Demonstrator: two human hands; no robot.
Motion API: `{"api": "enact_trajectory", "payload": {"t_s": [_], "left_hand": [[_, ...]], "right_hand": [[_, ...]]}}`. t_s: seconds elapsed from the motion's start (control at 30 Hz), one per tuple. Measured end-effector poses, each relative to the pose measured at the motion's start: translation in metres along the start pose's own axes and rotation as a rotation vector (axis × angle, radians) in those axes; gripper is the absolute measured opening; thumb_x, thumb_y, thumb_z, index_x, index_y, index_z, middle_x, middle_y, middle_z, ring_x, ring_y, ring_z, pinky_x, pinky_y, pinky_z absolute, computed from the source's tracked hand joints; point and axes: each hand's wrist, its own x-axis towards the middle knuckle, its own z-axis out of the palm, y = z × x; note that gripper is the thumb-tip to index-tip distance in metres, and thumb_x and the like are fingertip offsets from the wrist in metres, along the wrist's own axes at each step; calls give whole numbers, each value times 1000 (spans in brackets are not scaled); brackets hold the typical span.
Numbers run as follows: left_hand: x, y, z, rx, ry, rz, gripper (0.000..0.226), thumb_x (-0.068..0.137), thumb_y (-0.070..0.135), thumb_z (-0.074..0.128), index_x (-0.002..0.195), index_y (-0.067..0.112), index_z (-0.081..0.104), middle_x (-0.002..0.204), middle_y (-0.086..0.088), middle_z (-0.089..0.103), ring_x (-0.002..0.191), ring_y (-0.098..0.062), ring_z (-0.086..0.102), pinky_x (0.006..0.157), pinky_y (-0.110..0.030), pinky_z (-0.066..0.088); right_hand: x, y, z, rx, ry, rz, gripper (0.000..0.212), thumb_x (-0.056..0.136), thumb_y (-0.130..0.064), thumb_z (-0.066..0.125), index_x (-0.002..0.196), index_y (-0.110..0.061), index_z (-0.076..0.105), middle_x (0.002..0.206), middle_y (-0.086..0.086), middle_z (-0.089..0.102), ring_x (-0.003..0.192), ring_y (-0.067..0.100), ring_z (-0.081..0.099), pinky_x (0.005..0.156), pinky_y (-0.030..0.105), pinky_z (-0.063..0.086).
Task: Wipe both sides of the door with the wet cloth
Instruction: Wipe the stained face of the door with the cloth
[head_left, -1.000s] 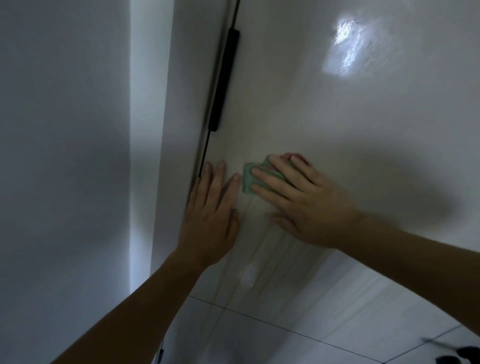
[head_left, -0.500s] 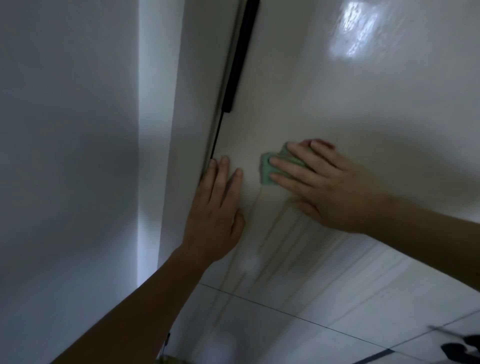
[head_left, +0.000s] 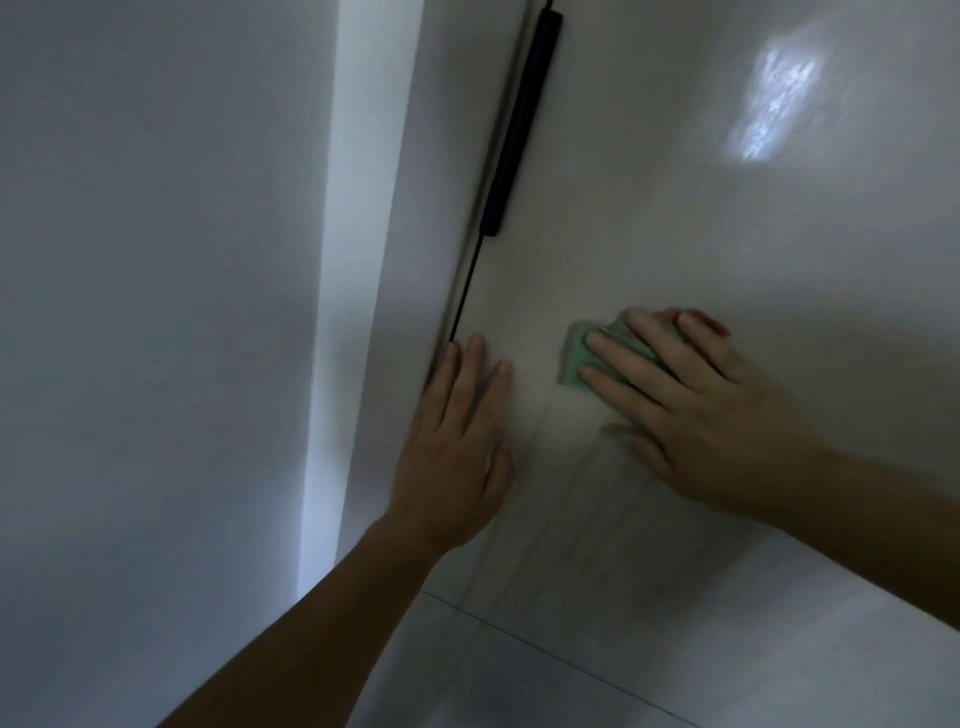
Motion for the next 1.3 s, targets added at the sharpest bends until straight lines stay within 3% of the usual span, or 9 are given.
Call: {"api": "enact_trajectory", "payload": {"t_s": [0.17,0.43,0.67,1.0,1.13,1.2,1.3], "left_hand": [[-14,-4,6,30,-10,-34,72,101,34,43,163,14,11,172,-14,2,159,-33,2,127,-53,19],[-29,-4,20,91,-5,-79,78,96,39,45,164,14,13,172,-10,-4,159,-30,-4,126,-55,17],[-34,-27,26,110,15,15,71,104,45,35,164,15,12,172,-8,-3,159,-23,-5,127,-42,7],[-37,-50,51,125,169,204,69,100,36,44,161,12,23,171,-14,4,159,-31,1,127,-52,16],[-39,-60,61,171,230,271,67,102,40,38,161,11,25,171,-16,9,159,-29,4,127,-51,17],[-47,-67,64,193,241,291,65,103,42,36,160,11,28,171,-15,11,159,-28,6,127,-50,18],[-72,-80,76,203,235,325,65,104,44,34,159,9,30,170,-17,16,158,-30,11,125,-53,22]], "right_hand": [[75,-14,5,1,59,-35,67,104,-47,37,158,-10,31,169,15,15,155,42,11,125,58,11],[-18,-14,13,21,57,-29,66,103,-48,44,158,-13,35,168,10,20,155,37,16,124,55,20],[85,-51,23,18,156,47,66,104,-53,31,155,-13,40,166,10,26,154,36,20,125,55,16],[-5,-78,39,-58,66,140,67,105,-57,21,159,-19,32,169,4,20,157,31,12,127,51,14],[39,-53,16,-18,142,476,68,104,-58,14,163,-25,14,171,0,1,158,27,-5,127,43,-7],[54,-67,18,21,153,554,68,105,-58,13,164,-25,7,171,0,-6,157,27,-12,126,44,-12],[37,-132,59,-44,153,355,70,102,-60,9,163,-25,14,172,2,2,157,30,-5,127,49,-4]]}}
